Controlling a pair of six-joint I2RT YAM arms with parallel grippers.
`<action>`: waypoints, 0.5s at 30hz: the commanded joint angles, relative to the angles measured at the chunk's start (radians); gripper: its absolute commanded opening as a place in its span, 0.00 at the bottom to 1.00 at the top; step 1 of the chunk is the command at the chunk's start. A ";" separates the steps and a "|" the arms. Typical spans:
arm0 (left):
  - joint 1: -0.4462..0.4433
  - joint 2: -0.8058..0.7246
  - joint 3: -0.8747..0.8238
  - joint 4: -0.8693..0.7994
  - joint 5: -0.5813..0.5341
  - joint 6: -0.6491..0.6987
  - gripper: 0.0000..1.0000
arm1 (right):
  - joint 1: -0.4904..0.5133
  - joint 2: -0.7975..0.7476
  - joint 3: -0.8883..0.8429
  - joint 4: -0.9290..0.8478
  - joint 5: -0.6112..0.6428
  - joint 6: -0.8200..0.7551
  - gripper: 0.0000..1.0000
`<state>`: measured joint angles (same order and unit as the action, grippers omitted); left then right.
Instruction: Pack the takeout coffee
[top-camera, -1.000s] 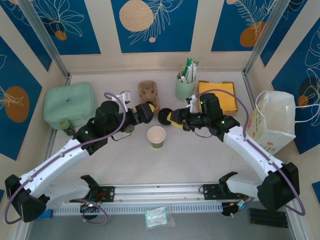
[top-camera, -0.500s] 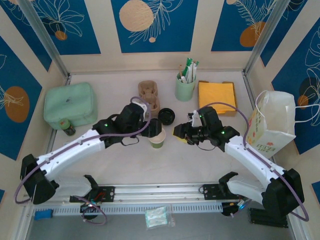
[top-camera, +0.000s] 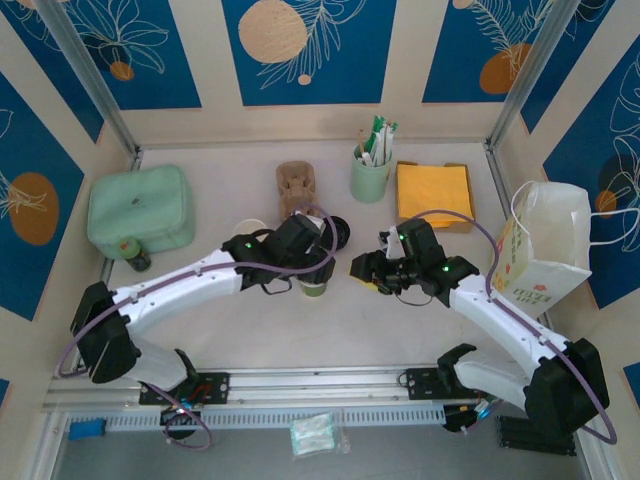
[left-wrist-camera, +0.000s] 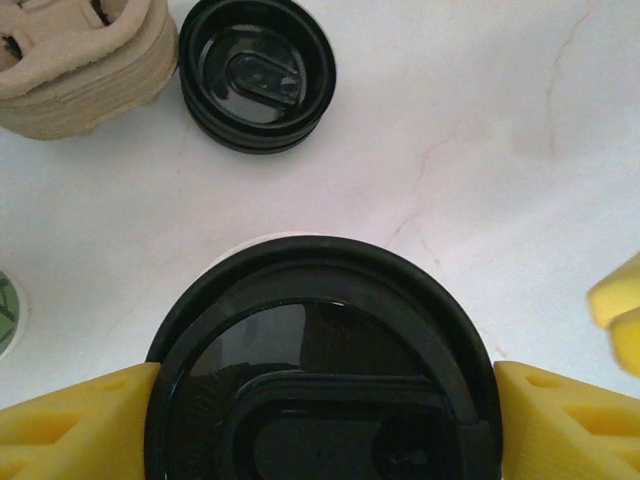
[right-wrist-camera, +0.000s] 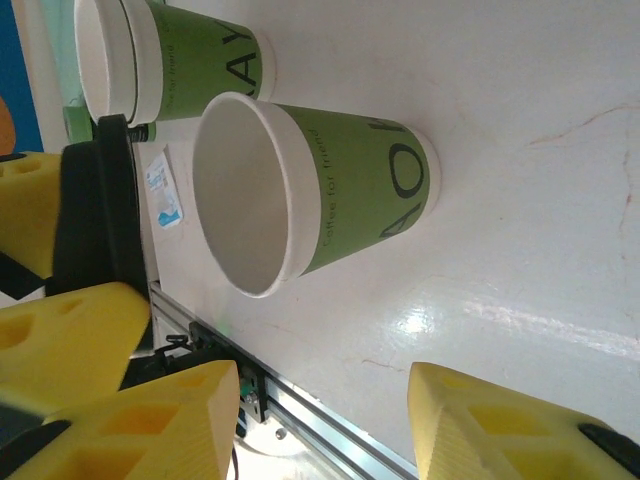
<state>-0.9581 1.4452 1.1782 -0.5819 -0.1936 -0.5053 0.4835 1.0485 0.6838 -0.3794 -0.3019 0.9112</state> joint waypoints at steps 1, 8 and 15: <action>-0.014 0.029 0.045 -0.045 -0.060 0.048 0.77 | -0.009 -0.018 -0.017 -0.006 0.000 -0.020 0.48; -0.019 0.072 0.063 -0.053 -0.076 0.064 0.78 | -0.017 -0.018 -0.021 0.006 -0.003 -0.020 0.48; -0.025 0.113 0.076 -0.053 -0.060 0.065 0.78 | -0.026 -0.014 -0.020 0.014 -0.007 -0.020 0.48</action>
<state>-0.9676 1.5410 1.2205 -0.6151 -0.2451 -0.4614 0.4633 1.0485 0.6754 -0.3725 -0.3023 0.9073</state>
